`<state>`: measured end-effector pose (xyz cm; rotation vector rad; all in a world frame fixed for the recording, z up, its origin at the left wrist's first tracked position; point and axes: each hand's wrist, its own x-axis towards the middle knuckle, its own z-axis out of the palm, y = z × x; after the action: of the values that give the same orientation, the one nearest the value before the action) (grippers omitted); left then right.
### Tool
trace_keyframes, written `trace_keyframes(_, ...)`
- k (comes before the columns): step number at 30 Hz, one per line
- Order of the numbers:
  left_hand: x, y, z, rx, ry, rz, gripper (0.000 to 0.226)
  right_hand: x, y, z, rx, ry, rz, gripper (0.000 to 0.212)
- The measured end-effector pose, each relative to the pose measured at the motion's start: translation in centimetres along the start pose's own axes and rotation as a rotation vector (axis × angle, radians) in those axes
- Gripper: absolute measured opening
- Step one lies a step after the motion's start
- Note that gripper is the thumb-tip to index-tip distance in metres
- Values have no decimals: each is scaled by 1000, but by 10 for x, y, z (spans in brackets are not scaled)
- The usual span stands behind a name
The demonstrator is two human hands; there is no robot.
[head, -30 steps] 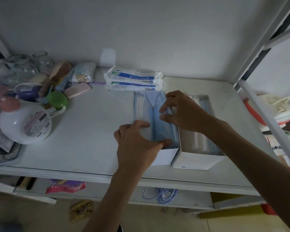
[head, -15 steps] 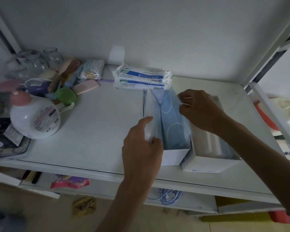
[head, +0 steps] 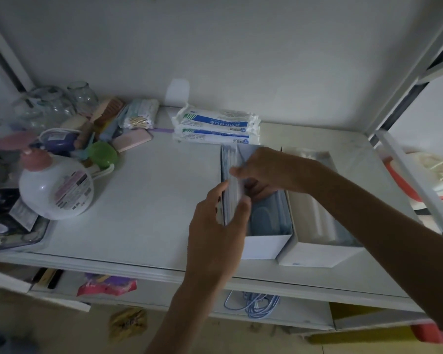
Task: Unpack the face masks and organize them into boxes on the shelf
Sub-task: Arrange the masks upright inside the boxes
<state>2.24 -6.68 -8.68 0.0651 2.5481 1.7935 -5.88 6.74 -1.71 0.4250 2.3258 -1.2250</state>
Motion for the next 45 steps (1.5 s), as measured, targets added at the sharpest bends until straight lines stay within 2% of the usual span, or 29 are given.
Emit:
trace_keyframes(2,-3,-3,-6,-40,-54,15,40,2,4,1,31,20,-4,15)
trace_keyframes(3,-4,-4,-9,-32,-62,30,39,2,6,0,47,26,-10,17)
trace_keyframes(7,-5,-3,-13,-50,-42,5,40,3,15,-2,-185,187,-169,56)
trace_keyframes(11,-8,-3,-8,-145,109,-28,40,-3,20,5,-216,230,-316,76)
trace_keyframes(13,-11,-4,-4,-154,142,-39,39,-2,22,9,-261,252,-356,56)
trace_keyframes(15,-11,-6,0,-179,151,-63,28,0,23,13,-263,250,-320,14)
trace_keyframes(16,-11,-8,2,-196,151,-68,18,1,25,14,-213,224,-318,14)
trace_keyframes(18,-10,-9,4,-186,162,-55,20,4,27,17,-112,150,-314,19)
trace_keyframes(21,-10,-8,4,-261,182,-98,24,11,32,18,-49,97,-276,48)
trace_keyframes(25,-11,-7,7,-302,176,-101,31,11,38,16,80,143,-328,74)
trace_keyframes(26,-11,-8,8,-314,181,-103,30,9,38,16,75,152,-346,72)
trace_keyframes(30,-11,-8,9,-396,192,-97,26,9,34,18,-58,183,-299,28)
trace_keyframes(36,-10,-8,11,-438,205,-150,30,9,39,22,-126,147,-271,54)
trace_keyframes(39,-9,-10,11,-406,200,-151,27,13,44,19,-127,154,-253,47)
trace_keyframes(43,-9,-11,12,-368,192,-149,28,9,44,15,41,135,-320,52)
trace_keyframes(45,-10,-9,12,-378,186,-153,27,8,44,14,23,166,-342,40)
